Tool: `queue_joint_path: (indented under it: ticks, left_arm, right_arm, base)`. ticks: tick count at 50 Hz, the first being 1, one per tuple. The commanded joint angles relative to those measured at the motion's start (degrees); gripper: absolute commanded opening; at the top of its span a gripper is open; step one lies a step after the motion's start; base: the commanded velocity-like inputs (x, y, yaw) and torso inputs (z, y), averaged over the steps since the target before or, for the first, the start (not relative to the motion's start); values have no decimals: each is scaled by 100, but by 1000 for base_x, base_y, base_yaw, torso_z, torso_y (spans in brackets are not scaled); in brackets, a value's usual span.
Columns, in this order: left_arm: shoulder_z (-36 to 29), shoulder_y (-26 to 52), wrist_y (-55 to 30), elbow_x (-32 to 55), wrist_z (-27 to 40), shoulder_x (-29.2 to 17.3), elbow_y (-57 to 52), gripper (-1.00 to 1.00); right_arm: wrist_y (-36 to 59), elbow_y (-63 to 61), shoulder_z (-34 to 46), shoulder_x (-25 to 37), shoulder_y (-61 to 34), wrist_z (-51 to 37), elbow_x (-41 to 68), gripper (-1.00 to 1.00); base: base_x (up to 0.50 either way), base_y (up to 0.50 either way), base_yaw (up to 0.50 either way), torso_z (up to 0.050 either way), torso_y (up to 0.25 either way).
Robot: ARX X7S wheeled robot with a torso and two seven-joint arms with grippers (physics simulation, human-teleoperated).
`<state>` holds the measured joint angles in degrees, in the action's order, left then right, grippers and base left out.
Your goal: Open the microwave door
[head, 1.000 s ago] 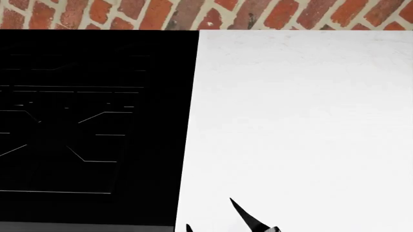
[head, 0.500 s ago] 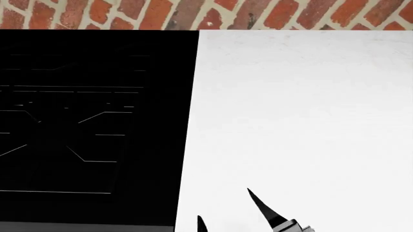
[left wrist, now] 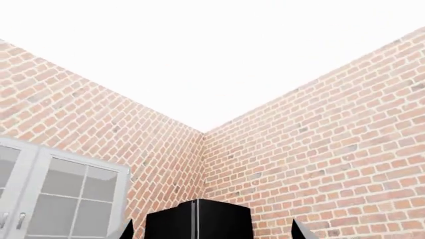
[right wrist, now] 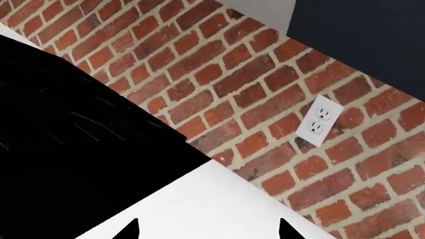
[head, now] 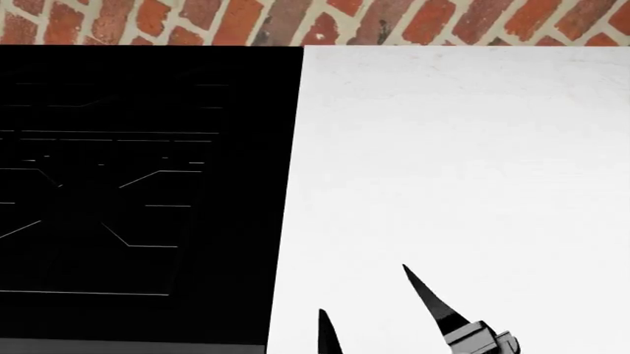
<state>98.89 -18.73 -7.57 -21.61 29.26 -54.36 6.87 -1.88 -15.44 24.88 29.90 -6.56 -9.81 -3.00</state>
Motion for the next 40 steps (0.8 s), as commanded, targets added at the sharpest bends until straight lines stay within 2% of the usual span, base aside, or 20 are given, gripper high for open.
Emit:
queue_joint_path:
  ticks: [1,4,6,7,11,13,14,15,16,20,26,34,40]
  left_arm:
    - [-822,163,925,-470,-5,851,-69,100]
    - [-1908,603,736,-710,288,855,-56,100]
    - [-2820,973,508,-1001,547,707,85,100]
    - [-3050,1052,465,-1068,585,665,119,100]
    - [-4639,1961,186,-1331,920,330,441,100]
    - [-5450,2529,96,-1448,1030,102,466,100]
    - [-6088,2987,-19,-1585,1009,-56,403,100]
    - [-6356,3217,-59,-1623,1019,-107,414,100]
    - [-6959,3719,-153,-1767,978,-203,437,100]
    - [-8412,5138,-213,-2198,956,-127,971,100]
    - [-9610,6501,6,-2663,991,355,1695,100]
    - [-10394,7791,237,-3068,1161,822,2841,100]
    - [-10792,8521,426,-3307,1203,1095,3267,100]
  right_arm:
    - [-160,206,296,-114,-306,286,-13,100]
    - [-253,284,397,-159,-311,334,-25,100]
    - [-367,382,471,-198,-310,367,-26,100]
    - [-379,383,488,-204,-304,372,-27,100]
    - [-543,545,639,-284,-293,425,-56,100]
    - [-580,589,719,-336,-302,458,-74,100]
    - [-616,606,768,-365,-299,475,-87,100]
    - [-632,612,786,-372,-294,476,-98,100]
    - [-651,583,803,-371,-266,481,-90,100]
    - [-782,667,813,-371,-225,464,-55,100]
    - [-834,720,848,-392,-241,485,-31,100]
    - [-882,766,871,-397,-234,488,-14,100]
    - [-933,816,885,-398,-224,486,6,100]
  base:
    - [0,0,0,0,0]
    - [0,0,0,0,0]
    - [0,0,0,0,0]
    - [0,0,0,0,0]
    - [0,0,0,0,0]
    - [0,0,0,0,0]
    - [0,0,0,0,0]
    - [0,0,0,0,0]
    - [0,0,0,0,0]
    - [0,0,0,0,0]
    - [0,0,0,0,0]
    - [0,0,0,0,0]
    - [0,0,0,0,0]
